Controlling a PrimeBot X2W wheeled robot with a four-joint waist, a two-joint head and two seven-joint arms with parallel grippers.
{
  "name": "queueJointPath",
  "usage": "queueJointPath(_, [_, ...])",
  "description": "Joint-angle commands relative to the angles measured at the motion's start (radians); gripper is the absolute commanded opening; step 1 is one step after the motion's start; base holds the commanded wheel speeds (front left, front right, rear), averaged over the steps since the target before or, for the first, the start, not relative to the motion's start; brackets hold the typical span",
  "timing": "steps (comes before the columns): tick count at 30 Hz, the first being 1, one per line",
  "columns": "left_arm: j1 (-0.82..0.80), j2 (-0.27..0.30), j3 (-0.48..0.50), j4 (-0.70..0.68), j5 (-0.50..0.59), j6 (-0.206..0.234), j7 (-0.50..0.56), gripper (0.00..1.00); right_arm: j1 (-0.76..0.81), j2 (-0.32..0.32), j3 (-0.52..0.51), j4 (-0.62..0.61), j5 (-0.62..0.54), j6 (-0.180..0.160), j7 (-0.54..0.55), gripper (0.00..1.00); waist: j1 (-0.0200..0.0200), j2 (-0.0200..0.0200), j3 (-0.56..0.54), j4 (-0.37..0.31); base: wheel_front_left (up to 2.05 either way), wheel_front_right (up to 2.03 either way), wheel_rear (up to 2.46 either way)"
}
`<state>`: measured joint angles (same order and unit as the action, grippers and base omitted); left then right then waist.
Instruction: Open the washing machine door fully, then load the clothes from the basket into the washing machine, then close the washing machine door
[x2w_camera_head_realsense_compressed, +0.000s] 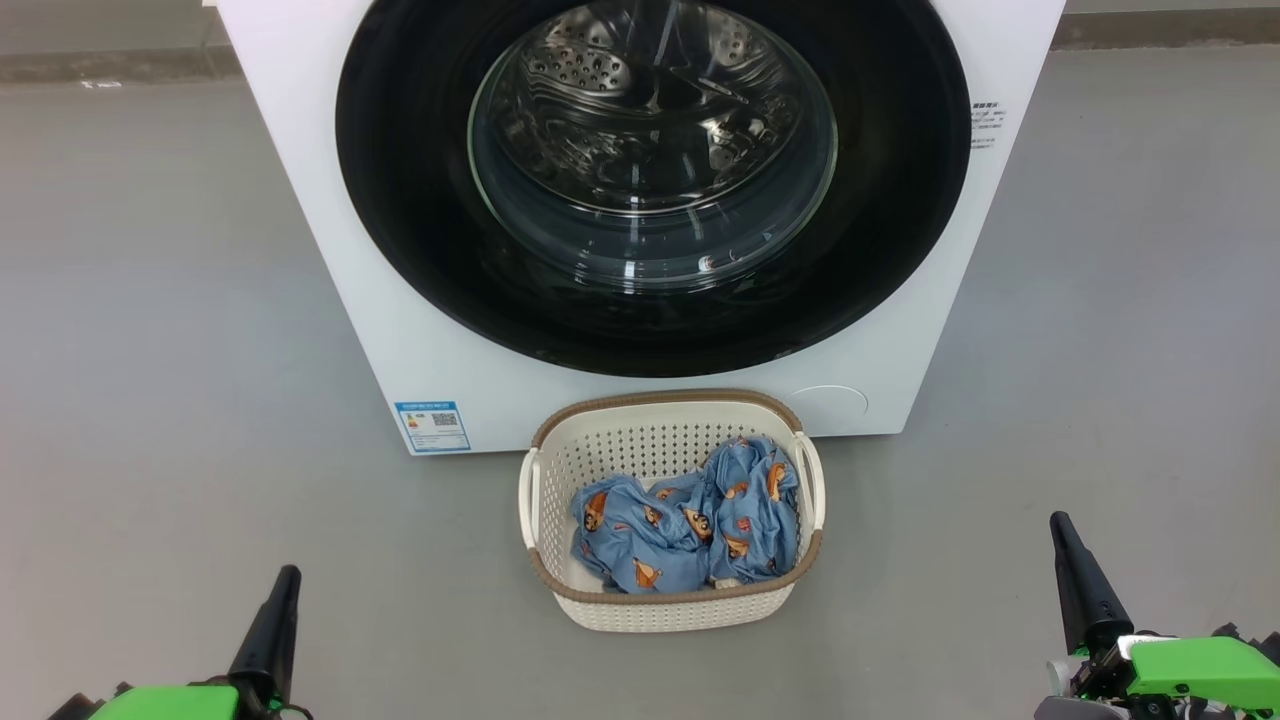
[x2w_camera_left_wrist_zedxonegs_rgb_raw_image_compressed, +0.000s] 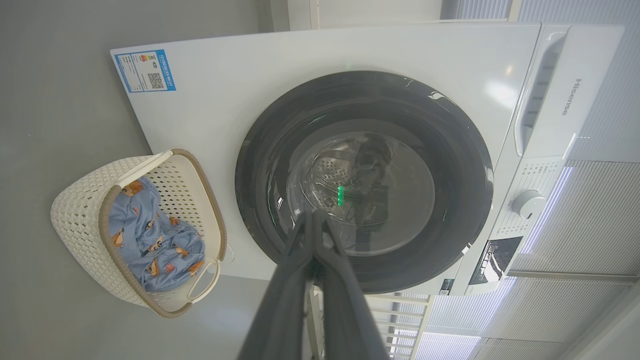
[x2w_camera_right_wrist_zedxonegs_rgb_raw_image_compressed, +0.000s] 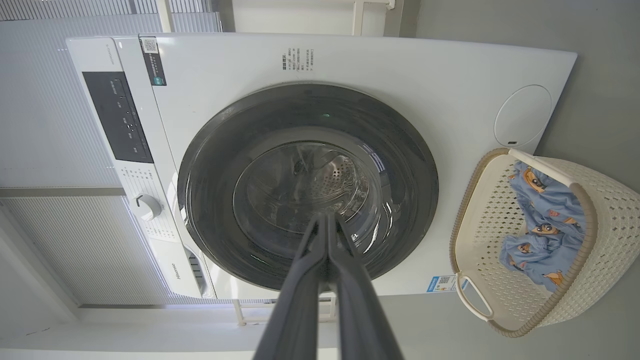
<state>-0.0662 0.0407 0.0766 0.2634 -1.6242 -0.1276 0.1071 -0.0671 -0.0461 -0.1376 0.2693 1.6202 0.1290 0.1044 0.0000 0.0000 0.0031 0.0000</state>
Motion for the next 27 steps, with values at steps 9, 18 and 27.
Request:
queueJointPath(9, [-0.042, 0.011, 0.036, -0.018, 0.015, -0.003, 0.005, 0.0, -0.041, -0.005, 0.024, -0.025, -0.012, 0.002, 0.009, 0.0, 0.0, 0.0, 0.0, 0.0, 0.0, 0.0, 0.0])
queueJointPath(18, [-0.042, 0.011, 0.036, -0.018, 0.015, -0.003, 0.005, 0.0, -0.041, -0.005, 0.023, -0.025, -0.012, 0.002, 0.009, 0.0, 0.0, 0.0, 0.0, 0.0, 0.0, 0.0, 0.0])
queueJointPath(27, [-0.042, 0.011, 0.037, -0.018, 0.015, -0.003, 0.006, 0.0, -0.041, -0.005, 0.023, -0.025, -0.012, 0.002, 0.009, 0.0, 0.0, 0.0, 0.0, 0.0, 0.0, 0.0, 0.0])
